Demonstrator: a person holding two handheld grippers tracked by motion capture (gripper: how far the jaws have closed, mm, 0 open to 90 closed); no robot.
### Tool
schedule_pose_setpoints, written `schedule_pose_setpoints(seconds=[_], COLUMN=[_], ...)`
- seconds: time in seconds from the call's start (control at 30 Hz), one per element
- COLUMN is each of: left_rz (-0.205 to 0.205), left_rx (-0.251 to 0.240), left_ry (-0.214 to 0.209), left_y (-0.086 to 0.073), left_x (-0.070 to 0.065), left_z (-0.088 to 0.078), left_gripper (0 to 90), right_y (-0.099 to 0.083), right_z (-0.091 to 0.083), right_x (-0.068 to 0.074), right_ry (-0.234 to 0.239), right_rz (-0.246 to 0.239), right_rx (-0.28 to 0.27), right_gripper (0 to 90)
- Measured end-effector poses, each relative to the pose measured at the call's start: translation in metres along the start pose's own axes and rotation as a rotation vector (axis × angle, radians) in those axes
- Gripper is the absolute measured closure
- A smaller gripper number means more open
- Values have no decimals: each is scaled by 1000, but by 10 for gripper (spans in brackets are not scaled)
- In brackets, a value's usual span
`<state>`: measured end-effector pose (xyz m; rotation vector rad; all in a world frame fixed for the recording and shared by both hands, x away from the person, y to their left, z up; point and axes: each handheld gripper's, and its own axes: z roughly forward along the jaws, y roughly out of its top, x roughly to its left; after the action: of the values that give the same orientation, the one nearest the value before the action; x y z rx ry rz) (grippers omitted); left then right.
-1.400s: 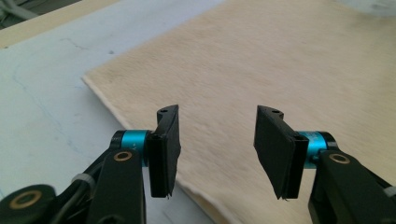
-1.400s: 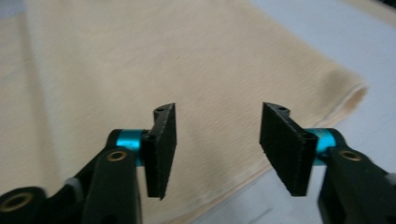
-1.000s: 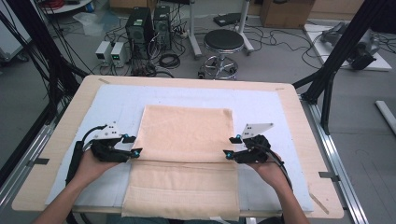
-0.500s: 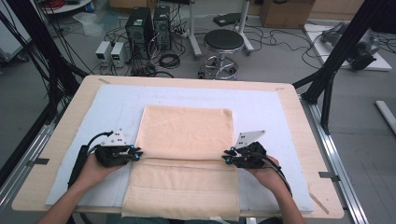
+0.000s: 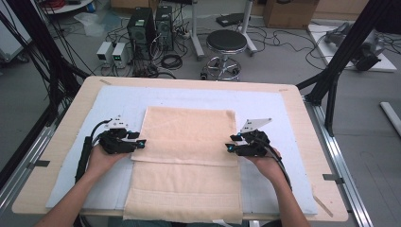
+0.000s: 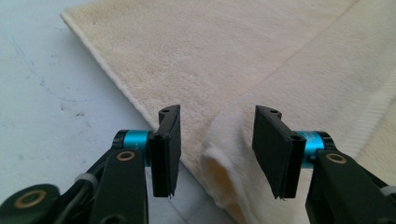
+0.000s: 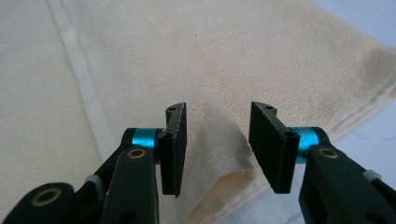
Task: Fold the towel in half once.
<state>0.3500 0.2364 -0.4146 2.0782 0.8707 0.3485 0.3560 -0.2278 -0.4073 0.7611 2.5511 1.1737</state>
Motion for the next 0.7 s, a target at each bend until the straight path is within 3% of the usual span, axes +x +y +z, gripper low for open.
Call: schedule_pose_setpoints(seconds=[0.13, 0.2, 0.3, 0.4, 0.53, 0.7], left_rz=[62, 90, 102, 107, 126, 145], left_rx=[-7, -18, -6, 27, 51, 78], left_ry=[-10, -29, -57, -73, -54, -29], left_y=[-1, -4, -9, -12, -13, -15], left_x=[-10, -16, -19, -21, -23, -23], left_z=[-13, -16, -13, -4, 3, 10], left_gripper=[504, 547, 613, 625, 553, 574], right_y=[0, -3, -9, -15, -21, -23], right_z=[-12, -14, -11, -2, 8, 12], right_x=[10, 16, 23, 23, 24, 24], right_ry=[1, 18, 34, 39, 39, 11], right_rz=[-38, -54, -76, -83, -86, -123], right_rx=[-25, -26, -2, 33, 84, 84], right_gripper=[553, 553, 555, 558, 584, 692])
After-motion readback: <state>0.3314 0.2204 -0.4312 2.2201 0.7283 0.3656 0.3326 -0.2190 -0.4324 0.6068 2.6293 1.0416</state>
